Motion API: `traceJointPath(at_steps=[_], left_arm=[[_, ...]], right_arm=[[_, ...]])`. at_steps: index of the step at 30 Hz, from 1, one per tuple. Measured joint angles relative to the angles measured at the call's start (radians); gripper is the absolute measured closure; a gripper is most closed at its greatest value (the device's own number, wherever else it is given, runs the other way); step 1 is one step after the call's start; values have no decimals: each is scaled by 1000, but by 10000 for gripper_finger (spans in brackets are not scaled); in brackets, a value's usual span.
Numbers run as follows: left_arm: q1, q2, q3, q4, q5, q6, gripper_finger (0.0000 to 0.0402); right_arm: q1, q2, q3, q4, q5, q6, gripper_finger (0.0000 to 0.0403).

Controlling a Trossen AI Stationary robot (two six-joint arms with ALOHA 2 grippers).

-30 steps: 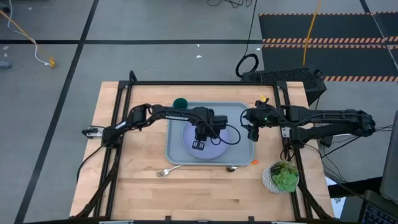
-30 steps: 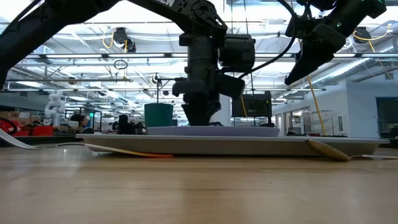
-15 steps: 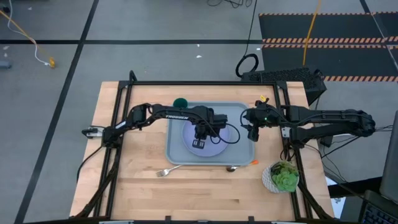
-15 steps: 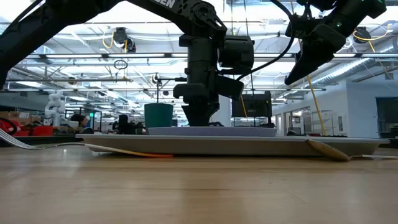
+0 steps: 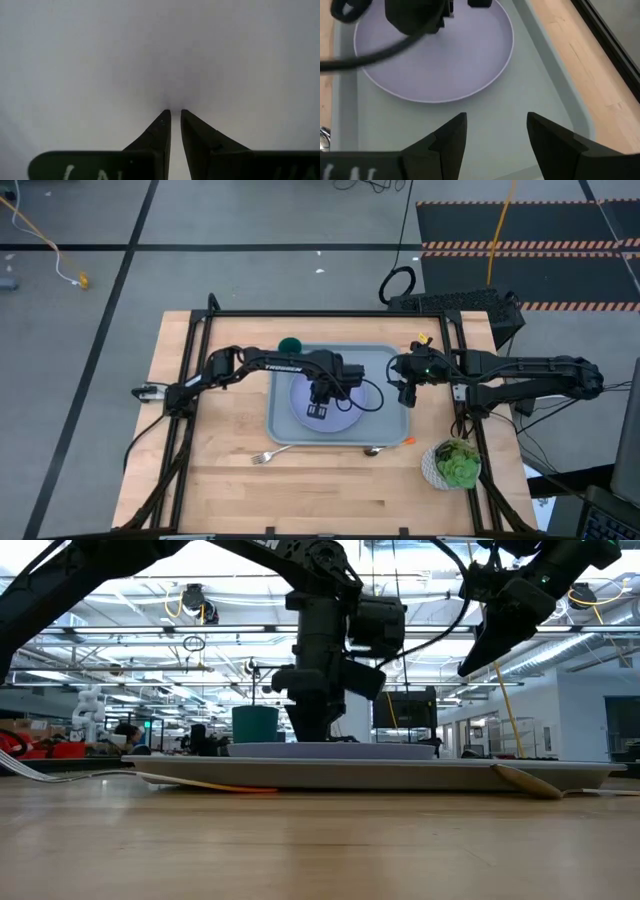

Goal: Pick and place plate/cup/fork/spoon on tray
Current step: Put the violet plate on the gray serving tray to the bottom right of the green cup, then adjust the gray serving tray

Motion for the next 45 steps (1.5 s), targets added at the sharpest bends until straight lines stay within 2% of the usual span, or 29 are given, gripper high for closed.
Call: traceJointPath(at_steps=[11, 13, 17, 22, 28, 31, 36, 42, 45], left_arm=[[-4, -70, 8, 16, -1, -54, 355], [-7, -89, 8, 35, -1, -63, 355], [-8, -130, 10, 112, -1, -74, 355], [-8, -200, 10, 252, -29, -78, 356], [-25, -257, 10, 417, -21, -79, 396], [-37, -259, 10, 452, -21, -83, 398], [-62, -259, 10, 418, -32, -104, 399], [-122, -358, 8, 356, -230, -101, 400], [-139, -457, -3, 368, -296, -111, 400]], right_arm=[[0, 0, 1, 1, 4, 0, 204], [0, 0, 1, -17, 31, -18, 204], [0, 1, 1, -88, 109, -52, 204], [2, 0, 1, -82, 111, -22, 215], [5, 0, 1, -76, 113, -14, 243], [6, 0, 1, -83, 111, -18, 254], [6, -1, 1, -133, 114, -32, 287], [6, -1, 1, -199, 109, -2, 388], [6, -1, 1, -204, 110, 2, 395]])
